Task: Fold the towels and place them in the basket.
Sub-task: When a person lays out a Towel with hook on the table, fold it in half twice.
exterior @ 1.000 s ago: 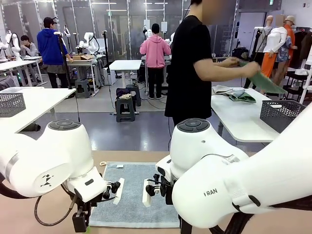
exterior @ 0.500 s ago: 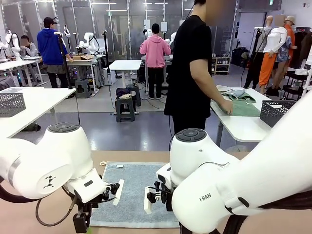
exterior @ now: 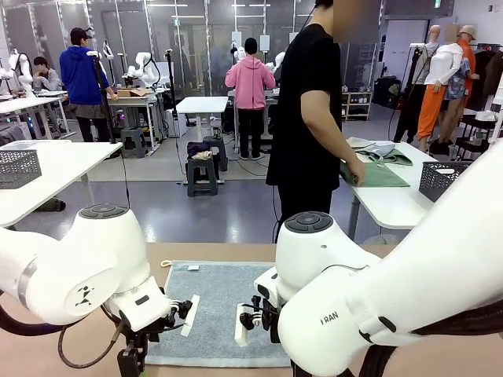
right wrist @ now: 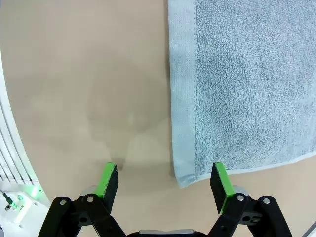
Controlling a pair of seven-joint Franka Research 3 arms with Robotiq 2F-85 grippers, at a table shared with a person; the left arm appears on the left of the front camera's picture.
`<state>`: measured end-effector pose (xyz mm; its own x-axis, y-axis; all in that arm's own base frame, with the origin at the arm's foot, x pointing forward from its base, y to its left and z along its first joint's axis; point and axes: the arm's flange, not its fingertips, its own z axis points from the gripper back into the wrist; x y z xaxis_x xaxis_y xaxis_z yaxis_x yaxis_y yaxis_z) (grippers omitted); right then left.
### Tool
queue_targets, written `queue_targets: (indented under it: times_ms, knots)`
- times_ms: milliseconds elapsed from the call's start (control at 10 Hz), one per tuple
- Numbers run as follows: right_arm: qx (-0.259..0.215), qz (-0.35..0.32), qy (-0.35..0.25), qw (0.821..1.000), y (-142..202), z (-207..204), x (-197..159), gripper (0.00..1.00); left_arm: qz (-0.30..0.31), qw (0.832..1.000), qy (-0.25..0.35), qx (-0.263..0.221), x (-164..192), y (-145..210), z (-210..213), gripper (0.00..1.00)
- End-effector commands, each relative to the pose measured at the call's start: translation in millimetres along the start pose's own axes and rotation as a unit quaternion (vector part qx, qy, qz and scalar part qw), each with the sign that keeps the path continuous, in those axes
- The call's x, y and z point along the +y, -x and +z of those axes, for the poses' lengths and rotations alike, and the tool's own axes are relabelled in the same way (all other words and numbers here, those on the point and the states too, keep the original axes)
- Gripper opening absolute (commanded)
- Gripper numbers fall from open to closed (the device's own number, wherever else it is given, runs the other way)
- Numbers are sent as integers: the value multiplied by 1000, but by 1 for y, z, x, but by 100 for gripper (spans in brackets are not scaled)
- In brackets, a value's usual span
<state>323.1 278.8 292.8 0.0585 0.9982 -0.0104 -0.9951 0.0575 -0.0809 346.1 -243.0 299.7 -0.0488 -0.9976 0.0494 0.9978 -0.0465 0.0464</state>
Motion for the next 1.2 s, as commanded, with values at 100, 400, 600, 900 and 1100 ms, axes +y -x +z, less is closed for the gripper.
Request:
queue_targets:
  times_ms: [100, 400, 600, 900, 1100]
  knots:
    - [1, 7, 17, 1000, 11, -6, 7, 94, -13, 1000, 3, -17, -21, 20, -12, 98]
    - [-11, 18, 19, 1000, 12, -6, 5, 94, -7, 1000, -7, -9, -20, 22, -14, 98]
    - [-16, 22, 20, 999, 13, -6, 3, 94, -4, 1000, -14, -12, -18, 23, -15, 98]
    - [-13, 22, 19, 999, 14, -5, 0, 77, -3, 1000, -22, -14, -16, 24, -14, 78]
    - [-14, 22, 22, 999, 14, -4, -2, 77, 0, 999, -30, -10, -14, 22, -13, 78]
